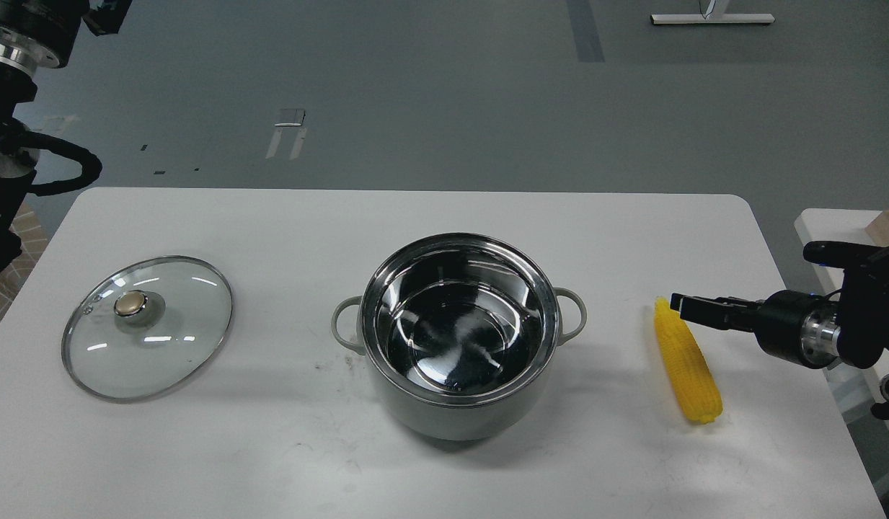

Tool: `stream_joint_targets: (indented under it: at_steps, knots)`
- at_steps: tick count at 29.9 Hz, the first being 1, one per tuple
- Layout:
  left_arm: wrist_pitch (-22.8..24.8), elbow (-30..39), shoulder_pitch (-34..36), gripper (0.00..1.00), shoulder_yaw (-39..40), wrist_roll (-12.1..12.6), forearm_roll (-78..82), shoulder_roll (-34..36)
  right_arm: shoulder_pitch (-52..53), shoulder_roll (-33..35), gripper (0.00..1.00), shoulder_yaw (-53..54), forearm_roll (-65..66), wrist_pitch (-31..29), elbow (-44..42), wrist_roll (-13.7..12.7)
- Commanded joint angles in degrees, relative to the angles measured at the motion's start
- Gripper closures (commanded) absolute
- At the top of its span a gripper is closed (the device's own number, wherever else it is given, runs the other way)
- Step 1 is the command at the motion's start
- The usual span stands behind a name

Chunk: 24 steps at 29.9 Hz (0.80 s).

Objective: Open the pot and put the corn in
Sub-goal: 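Grasp the yellow corn cob with the right gripper, then lift the corn cob and carry it over the open pot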

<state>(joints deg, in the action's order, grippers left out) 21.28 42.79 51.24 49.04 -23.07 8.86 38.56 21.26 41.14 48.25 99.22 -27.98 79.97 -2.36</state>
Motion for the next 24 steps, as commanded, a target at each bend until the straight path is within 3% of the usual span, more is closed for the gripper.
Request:
stream_joint_targets:
  at_steps: [1,6,10,13,16,18,24]
  knots:
    - [0.0,0.0,0.2,0.02,0.0,0.0,0.0,0.0,-1.6,-1.9,0.02,-0.3,2.8,0.0,-0.8,-0.5]
    - [-1.2,0.0,0.2,0.02,0.0,0.0,0.0,0.0,-1.8,-4.1,0.08,-0.4,3.8,0.0,-3.9,-0.5]
    - [-2.0,0.0,0.2,0.02,0.0,0.0,0.0,0.0,-1.8,-4.4,0.38,-1.5,3.8,0.0,-3.9,-0.7]
    - [-2.0,0.0,0.2,0.02,0.0,0.0,0.1,0.0,-1.8,-4.5,0.47,-2.0,3.7,0.0,-3.9,-0.6]
    - [-2.0,0.0,0.2,0.02,0.1,0.0,0.1,0.0,-1.7,-4.5,0.75,-1.9,3.4,0.0,-3.3,-0.6]
    - [-2.0,0.2,0.2,0.02,0.0,0.0,0.1,0.0,-1.1,-4.6,1.0,-1.5,3.3,0.0,-3.3,-0.6]
    - [-1.9,0.5,0.3,0.02,-0.6,0.0,0.4,0.5,-0.2,-3.5,1.0,4.6,3.0,0.0,0.4,-0.6]
